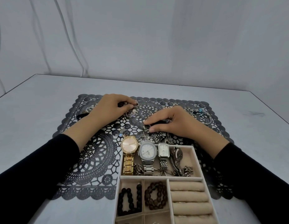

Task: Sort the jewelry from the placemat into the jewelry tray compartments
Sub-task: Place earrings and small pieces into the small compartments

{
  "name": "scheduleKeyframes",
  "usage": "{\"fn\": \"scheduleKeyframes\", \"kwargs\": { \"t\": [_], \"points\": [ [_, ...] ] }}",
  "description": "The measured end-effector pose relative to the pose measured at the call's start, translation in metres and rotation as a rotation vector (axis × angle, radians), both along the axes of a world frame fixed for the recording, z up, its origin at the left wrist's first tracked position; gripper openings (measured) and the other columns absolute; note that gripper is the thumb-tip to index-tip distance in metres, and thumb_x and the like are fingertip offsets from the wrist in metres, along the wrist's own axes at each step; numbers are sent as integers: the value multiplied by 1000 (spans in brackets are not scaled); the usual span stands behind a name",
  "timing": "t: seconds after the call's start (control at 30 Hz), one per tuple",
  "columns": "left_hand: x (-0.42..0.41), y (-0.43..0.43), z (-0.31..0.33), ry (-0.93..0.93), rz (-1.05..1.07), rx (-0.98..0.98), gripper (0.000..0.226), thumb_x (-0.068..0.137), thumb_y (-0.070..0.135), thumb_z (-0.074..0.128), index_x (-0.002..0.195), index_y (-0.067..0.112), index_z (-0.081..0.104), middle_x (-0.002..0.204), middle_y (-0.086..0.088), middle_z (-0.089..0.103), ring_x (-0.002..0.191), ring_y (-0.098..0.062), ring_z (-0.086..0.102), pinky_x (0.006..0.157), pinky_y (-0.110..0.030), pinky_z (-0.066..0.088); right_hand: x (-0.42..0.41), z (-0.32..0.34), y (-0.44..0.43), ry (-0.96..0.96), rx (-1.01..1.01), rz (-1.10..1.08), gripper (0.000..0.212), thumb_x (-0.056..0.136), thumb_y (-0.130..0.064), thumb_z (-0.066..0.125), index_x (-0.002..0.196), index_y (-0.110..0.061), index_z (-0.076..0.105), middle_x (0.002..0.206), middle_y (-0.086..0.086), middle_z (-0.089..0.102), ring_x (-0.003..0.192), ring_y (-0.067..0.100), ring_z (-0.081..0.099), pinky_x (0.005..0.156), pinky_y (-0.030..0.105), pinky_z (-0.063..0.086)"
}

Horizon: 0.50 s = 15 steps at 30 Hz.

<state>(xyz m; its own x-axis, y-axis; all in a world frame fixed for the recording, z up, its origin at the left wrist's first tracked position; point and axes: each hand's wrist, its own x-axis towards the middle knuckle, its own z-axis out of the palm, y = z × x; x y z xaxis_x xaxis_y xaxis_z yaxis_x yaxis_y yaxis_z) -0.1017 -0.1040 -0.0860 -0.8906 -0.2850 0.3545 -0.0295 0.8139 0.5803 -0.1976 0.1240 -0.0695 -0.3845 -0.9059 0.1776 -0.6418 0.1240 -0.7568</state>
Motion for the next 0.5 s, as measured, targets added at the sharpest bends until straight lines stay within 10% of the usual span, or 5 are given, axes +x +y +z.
{"fn": "scheduleKeyframes", "kwargs": {
  "t": [0.5],
  "points": [
    [1,4,-2,8,36,-144,11,94,26,63,100,24,72,104,9,73,98,-12,62,82,-29,46,3,-6,1,91,-88,-67,23,80,-17,77,103,-16,76,101,-8,74,96,-1,67,89,17,51]
  ]
}}
